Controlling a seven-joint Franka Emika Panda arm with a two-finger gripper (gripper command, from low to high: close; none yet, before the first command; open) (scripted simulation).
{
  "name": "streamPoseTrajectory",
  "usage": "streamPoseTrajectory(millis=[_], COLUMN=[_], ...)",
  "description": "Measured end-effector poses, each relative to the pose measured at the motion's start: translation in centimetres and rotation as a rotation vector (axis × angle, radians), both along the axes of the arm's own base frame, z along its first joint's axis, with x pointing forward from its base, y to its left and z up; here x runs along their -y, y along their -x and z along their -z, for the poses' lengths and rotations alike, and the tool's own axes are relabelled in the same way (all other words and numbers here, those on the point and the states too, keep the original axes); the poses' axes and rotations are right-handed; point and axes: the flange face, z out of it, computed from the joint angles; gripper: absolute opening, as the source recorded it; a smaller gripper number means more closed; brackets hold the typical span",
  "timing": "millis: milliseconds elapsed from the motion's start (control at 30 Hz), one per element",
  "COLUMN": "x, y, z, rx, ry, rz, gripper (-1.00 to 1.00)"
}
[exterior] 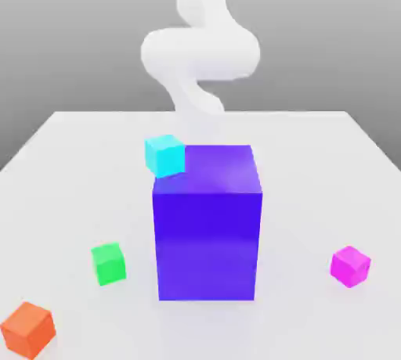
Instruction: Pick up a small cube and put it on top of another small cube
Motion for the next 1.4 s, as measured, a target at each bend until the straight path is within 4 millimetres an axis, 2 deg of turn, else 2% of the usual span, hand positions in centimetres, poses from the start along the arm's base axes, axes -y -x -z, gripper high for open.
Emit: streamPoseTrajectory(millis=[100, 233, 367, 500, 700, 900, 1067, 1267, 1300, 1400], x=[-2.5, -6.4, -10.6, -14.8, -20.3, -24.7, -25.8, -25.9, -25.9, -25.9], y=[-2.8, -5.2, -6.5, -6.4, -4.2, 0.3, 4.3, 5.1, 5.2, 5.2], z=[4.3, 10.2, 16.4, 22.6, 31.9, 40.6, 47.1, 53.7, 54.7, 54.7], rx=[-0.062, -0.131, -0.191, -0.243, -0.308, -0.357, -0.397, -0.406, -0.406, -0.407], ry=[0.063, 0.145, 0.23, 0.318, 0.458, 0.612, 0.744, 0.779, 0.777, 0.777], rz=[-0.174, -0.399, -0.625, -0.851, -1.192, -1.548, -1.822, -1.887, -1.888, -1.888], gripper=[0.0, 0.0, 0.0, 0.0, 0.0, 0.0, 0.0, 0.0, -1.0, -1.0])
